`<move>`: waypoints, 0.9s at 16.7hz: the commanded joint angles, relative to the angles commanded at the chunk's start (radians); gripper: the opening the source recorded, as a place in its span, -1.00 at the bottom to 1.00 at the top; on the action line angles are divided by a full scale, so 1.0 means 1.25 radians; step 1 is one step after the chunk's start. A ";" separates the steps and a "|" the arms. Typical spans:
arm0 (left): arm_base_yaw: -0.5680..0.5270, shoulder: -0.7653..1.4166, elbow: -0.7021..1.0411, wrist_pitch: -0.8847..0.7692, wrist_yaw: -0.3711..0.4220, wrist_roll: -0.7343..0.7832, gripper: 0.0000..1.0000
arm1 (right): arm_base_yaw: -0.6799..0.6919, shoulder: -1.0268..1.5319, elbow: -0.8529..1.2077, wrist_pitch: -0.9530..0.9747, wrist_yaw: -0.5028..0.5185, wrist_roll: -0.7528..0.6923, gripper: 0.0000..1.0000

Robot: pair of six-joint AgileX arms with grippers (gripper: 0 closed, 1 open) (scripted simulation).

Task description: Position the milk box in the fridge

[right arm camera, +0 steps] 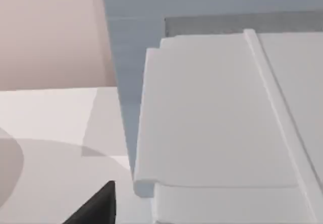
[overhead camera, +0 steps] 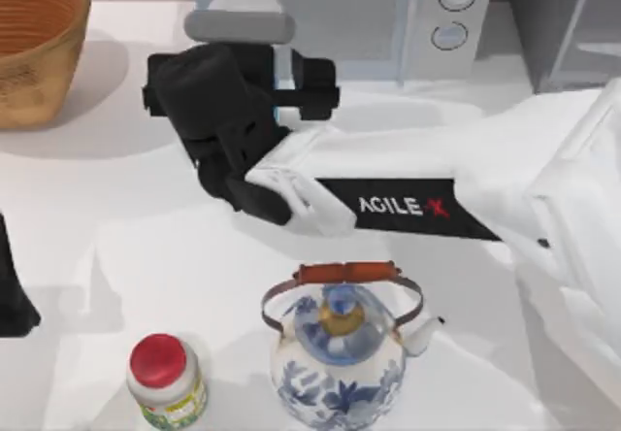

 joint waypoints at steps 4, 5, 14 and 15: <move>0.000 0.000 0.000 0.000 0.000 0.000 1.00 | 0.005 0.092 0.022 -0.002 0.020 0.012 1.00; 0.000 0.000 0.000 0.000 0.000 0.000 1.00 | 0.005 0.095 0.022 -0.002 0.020 0.012 1.00; 0.000 0.000 0.000 0.000 0.000 0.000 1.00 | -0.021 0.115 0.082 -0.024 -0.002 -0.008 1.00; 0.000 0.000 0.000 0.000 0.000 0.000 1.00 | -0.028 0.125 0.101 -0.030 -0.008 -0.012 1.00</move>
